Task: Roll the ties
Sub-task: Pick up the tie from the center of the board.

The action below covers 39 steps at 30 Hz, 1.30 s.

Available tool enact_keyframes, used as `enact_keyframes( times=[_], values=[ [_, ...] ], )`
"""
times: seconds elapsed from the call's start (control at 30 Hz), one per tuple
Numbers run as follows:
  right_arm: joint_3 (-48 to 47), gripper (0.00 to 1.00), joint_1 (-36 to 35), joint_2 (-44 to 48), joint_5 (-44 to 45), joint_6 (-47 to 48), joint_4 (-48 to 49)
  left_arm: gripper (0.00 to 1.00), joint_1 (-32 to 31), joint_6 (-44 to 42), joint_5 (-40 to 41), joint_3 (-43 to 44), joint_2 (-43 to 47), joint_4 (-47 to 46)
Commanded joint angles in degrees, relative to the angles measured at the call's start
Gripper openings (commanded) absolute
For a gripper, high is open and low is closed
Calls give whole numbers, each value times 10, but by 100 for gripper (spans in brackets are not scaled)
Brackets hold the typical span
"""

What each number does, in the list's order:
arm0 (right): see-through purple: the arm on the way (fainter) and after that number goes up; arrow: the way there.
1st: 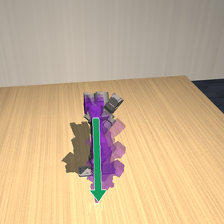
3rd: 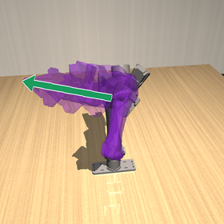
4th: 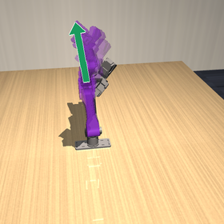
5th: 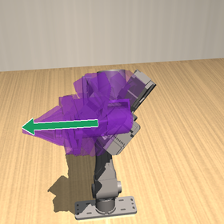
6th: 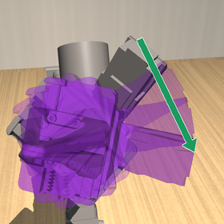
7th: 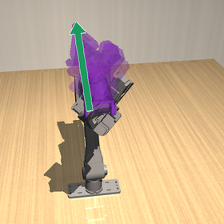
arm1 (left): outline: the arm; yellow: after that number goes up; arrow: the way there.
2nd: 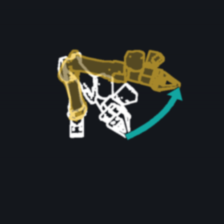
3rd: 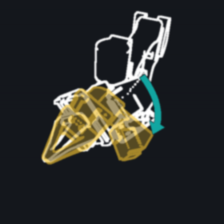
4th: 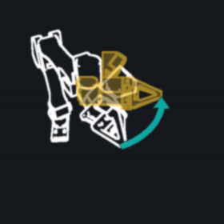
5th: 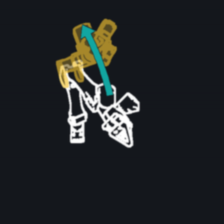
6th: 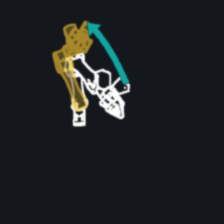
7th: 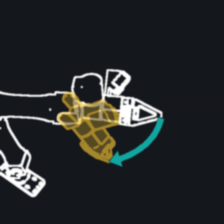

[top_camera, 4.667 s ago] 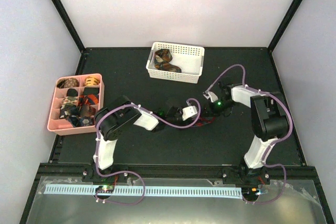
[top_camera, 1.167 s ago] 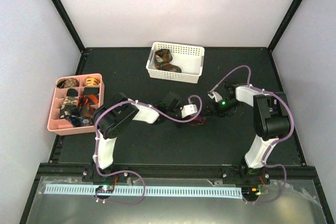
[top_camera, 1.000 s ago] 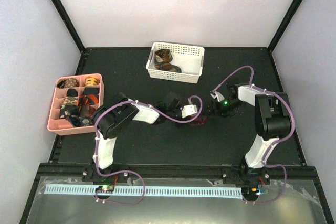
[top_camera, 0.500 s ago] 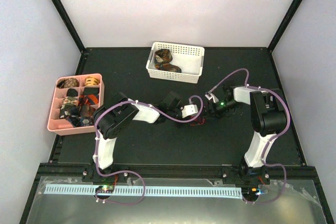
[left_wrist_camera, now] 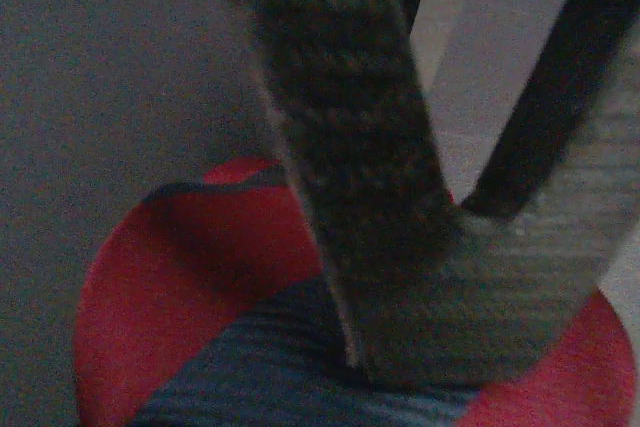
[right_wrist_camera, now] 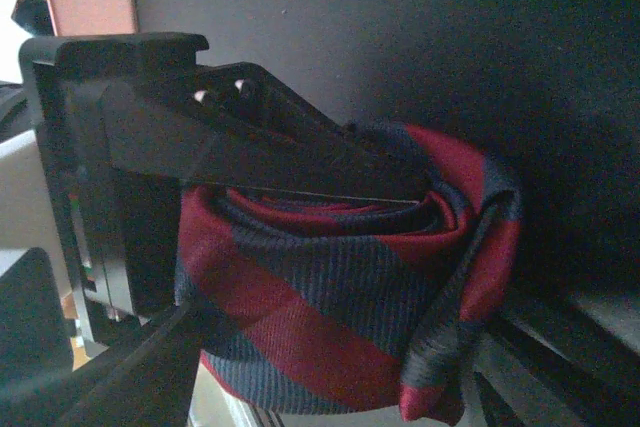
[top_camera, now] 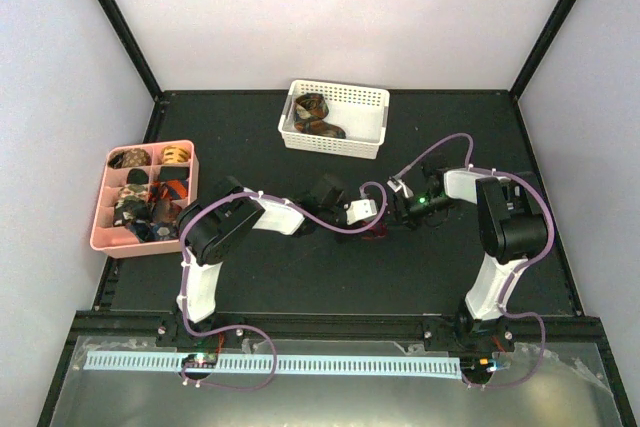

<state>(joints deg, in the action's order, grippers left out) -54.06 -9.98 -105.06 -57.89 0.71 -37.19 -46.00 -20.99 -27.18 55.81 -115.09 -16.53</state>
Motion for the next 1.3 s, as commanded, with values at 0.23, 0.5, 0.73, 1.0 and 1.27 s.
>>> enact_keyframes(
  times=[0.23, 0.5, 0.73, 1.0, 1.27],
  values=[
    [3, 16, -8, 5, 59, -26, 30, 34, -4, -7, 41, -9, -37, 91],
    [6, 2, -7, -1, 71, -18, 24, 40, -3, 0, 40, -11, -33, 84],
    [17, 2, -7, 15, 60, -19, 38, 87, 2, 8, 44, -37, 13, 45],
    [23, 2, -8, 19, 30, -8, 39, 99, 0, 13, 61, -21, 9, 24],
    [22, 2, -12, 16, 19, -4, 36, 87, -7, 22, 48, 33, -47, 25]
  ],
)
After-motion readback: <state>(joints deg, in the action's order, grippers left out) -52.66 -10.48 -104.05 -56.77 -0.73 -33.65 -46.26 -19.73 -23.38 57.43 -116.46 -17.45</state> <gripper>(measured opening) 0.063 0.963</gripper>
